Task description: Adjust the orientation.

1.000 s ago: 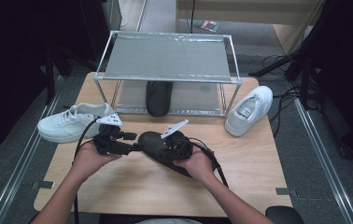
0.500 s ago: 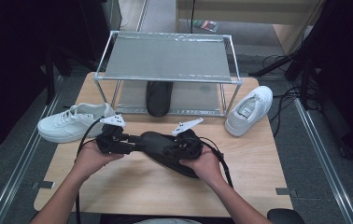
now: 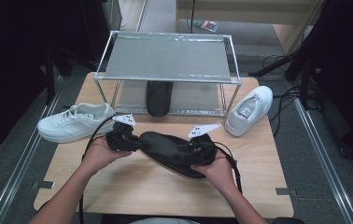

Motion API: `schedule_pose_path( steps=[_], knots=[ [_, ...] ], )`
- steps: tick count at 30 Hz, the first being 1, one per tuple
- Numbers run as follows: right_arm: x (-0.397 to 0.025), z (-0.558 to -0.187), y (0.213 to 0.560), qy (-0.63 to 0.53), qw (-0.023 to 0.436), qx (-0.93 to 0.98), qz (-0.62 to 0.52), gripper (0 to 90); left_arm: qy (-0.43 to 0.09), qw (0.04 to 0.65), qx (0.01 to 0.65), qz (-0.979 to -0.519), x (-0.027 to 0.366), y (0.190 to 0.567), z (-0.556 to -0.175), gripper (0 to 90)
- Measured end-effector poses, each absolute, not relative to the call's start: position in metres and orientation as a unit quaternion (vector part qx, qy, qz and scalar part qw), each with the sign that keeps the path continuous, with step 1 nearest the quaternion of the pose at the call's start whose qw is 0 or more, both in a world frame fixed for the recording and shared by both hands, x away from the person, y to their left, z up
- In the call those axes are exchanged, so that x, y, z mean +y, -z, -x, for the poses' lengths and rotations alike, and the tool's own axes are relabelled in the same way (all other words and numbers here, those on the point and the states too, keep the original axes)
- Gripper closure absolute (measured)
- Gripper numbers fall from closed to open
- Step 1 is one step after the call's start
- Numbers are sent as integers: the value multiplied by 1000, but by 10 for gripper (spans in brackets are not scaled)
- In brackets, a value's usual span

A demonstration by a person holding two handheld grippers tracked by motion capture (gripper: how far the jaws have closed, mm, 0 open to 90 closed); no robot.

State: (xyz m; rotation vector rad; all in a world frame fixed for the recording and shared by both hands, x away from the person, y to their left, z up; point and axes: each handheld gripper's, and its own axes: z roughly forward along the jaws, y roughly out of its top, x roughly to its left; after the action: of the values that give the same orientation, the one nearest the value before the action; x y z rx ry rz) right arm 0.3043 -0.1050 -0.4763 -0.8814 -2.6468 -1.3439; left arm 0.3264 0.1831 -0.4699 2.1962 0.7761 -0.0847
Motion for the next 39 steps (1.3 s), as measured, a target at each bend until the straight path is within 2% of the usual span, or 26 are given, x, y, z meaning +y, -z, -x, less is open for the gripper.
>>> schedule_pose_path(
  steps=[10,16,20,31,39],
  knots=[
    [-131,-289,479,432,5,-845,314,584,51,394,279,-874,169,477,-338,872],
    [-137,-281,484,417,-1,-847,331,814,59,391,252,-884,155,486,-344,900],
    [-138,-281,487,406,-1,-849,338,888,65,386,249,-886,149,491,-346,900],
    [-138,-288,498,400,0,-843,359,900,84,356,245,-898,137,507,-349,900],
    [-134,-294,502,381,-10,-849,365,900,77,347,240,-903,133,507,-343,900]
  ],
)
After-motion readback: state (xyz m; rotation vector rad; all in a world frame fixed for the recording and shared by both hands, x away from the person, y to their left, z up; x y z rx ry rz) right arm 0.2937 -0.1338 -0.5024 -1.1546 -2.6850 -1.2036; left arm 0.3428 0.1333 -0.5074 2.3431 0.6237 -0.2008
